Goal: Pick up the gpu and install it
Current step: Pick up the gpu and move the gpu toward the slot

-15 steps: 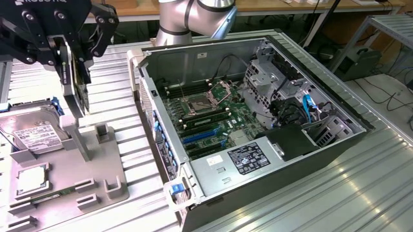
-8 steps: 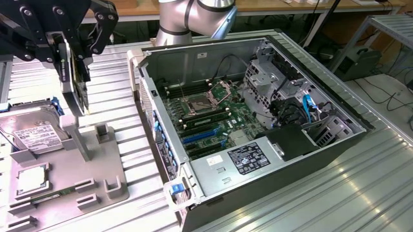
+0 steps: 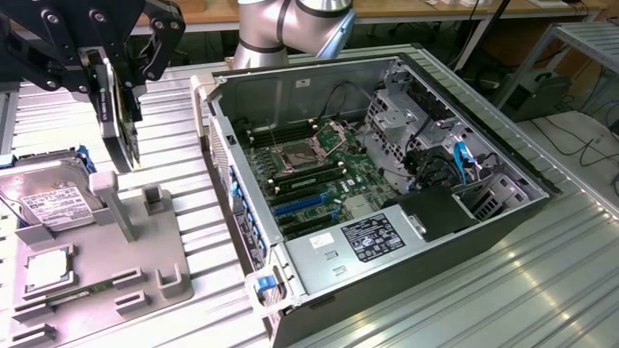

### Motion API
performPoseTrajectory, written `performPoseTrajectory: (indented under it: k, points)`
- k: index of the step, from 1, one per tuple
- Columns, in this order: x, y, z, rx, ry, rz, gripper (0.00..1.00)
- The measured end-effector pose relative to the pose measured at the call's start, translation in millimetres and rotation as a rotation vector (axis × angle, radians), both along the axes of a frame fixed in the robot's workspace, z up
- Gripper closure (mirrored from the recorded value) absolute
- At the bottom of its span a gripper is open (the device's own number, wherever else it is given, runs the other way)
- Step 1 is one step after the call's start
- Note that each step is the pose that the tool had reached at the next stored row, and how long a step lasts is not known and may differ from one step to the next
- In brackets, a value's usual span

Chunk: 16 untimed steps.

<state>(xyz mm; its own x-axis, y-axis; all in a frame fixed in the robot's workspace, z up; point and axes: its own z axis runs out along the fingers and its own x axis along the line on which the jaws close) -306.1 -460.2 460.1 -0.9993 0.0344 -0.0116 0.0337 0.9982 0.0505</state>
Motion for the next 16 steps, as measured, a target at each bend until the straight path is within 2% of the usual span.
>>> performPoseTrajectory:
  k: [16]
  points:
    - [11.3,0.0,0.1,-0.0001,0.0001,0.000,0.72]
